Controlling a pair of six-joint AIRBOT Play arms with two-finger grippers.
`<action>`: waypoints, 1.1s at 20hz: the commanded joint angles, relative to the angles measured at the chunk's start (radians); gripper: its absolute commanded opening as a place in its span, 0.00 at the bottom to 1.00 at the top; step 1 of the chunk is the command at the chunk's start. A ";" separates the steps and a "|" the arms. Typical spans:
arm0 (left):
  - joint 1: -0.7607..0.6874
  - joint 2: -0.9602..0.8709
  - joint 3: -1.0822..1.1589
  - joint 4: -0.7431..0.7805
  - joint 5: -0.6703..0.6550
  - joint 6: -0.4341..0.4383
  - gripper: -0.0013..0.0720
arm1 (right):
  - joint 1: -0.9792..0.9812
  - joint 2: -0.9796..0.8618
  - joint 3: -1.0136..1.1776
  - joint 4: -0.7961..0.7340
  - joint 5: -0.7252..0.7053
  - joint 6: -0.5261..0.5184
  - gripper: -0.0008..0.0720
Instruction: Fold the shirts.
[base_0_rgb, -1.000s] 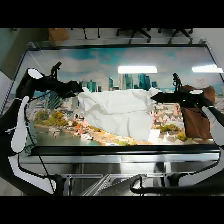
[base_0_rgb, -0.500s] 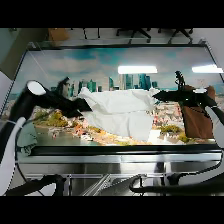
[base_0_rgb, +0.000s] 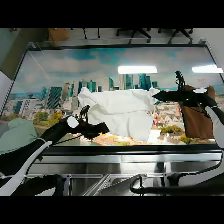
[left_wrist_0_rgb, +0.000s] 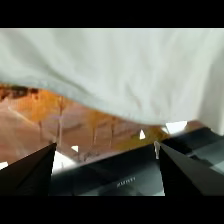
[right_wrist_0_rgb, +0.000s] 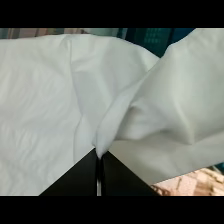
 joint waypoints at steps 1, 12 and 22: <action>-0.042 -0.097 0.060 -0.026 0.198 -0.014 0.98 | 0.000 0.001 0.000 0.003 0.018 0.000 0.04; 0.182 0.005 0.583 -0.019 -0.230 0.268 0.04 | -0.114 0.259 0.068 0.096 0.096 0.000 0.04; 0.509 0.458 1.351 -0.019 -0.432 0.267 0.04 | -0.243 0.840 0.473 0.076 -0.157 -0.016 0.03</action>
